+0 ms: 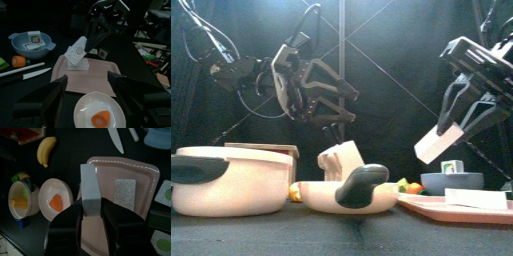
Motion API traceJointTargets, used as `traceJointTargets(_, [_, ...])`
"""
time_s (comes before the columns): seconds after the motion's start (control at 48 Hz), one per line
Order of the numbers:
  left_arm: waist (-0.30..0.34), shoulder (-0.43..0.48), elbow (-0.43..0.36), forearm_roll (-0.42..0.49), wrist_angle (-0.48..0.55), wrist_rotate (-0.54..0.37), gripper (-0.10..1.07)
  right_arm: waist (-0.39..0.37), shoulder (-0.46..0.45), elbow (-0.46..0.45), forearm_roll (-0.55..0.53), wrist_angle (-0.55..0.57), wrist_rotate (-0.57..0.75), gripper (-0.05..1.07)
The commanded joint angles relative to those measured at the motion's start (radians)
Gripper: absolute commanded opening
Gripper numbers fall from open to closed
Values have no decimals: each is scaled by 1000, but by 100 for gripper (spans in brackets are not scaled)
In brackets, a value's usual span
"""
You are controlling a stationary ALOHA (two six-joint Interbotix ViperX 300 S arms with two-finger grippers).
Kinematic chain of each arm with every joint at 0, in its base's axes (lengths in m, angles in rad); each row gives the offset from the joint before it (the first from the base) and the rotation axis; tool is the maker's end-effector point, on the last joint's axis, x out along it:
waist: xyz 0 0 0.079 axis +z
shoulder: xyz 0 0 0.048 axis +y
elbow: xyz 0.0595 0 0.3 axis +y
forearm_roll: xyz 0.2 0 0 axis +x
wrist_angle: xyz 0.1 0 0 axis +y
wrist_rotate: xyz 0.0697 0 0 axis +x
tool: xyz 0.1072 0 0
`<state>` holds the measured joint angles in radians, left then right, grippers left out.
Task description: Place rice on plate
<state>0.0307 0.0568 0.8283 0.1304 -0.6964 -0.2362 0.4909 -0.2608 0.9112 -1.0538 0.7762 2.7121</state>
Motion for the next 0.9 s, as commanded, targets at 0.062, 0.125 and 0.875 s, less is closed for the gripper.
traceJointTargets(0.062, [3,-21,-8,-2,-8,0,98,-3,-20,-5,-17,-78,-21,53])
traceJointTargets(0.125, [3,-17,-11,-2,-8,2,98,-12,-17,-3,-23,-126,-46,53])
traceJointTargets(0.875, [5,-12,-6,-6,-2,-2,98,-150,147,-35,5,-127,-155,66])
